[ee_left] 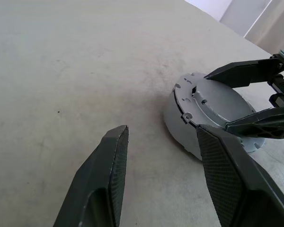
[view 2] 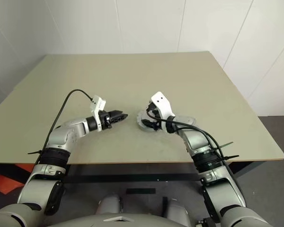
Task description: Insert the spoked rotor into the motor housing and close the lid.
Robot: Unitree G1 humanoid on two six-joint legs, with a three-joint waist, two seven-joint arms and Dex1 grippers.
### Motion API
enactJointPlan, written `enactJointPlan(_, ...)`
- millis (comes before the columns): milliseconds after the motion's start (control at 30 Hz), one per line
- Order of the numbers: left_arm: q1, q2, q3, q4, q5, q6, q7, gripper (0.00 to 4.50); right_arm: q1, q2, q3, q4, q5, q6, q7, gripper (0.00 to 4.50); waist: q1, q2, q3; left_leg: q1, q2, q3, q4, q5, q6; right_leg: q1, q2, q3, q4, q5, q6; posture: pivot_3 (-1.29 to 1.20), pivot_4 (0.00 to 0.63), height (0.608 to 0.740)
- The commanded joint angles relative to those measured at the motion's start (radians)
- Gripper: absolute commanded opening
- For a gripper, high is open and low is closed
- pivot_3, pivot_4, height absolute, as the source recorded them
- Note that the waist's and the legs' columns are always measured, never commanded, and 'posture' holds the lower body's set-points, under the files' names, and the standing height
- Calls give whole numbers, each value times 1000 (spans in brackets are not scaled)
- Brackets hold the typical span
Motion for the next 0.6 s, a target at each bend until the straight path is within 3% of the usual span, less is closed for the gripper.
enactJointPlan(33,-7,2,1,-34,-8,0,1,2432,14,-39,10,29,-32,12,8,2944,1,0,0,0,0,0,0,0,0,0,0,0,0,0,0,0,0,740)
enactJointPlan(467,-14,-5,3,-28,-16,12,-2,2432,45,-68,13,20,-32,10,27,2944,8,0,0,0,-2,0,0,-2,4,2,-2,0,-2,0,0,0,0,740)
enactJointPlan(600,-52,-47,29,-17,-77,121,14,2432,43,-63,16,28,-34,8,23,2944,9,0,0,0,-2,0,1,-3,6,3,-2,0,-2,0,0,0,0,740)
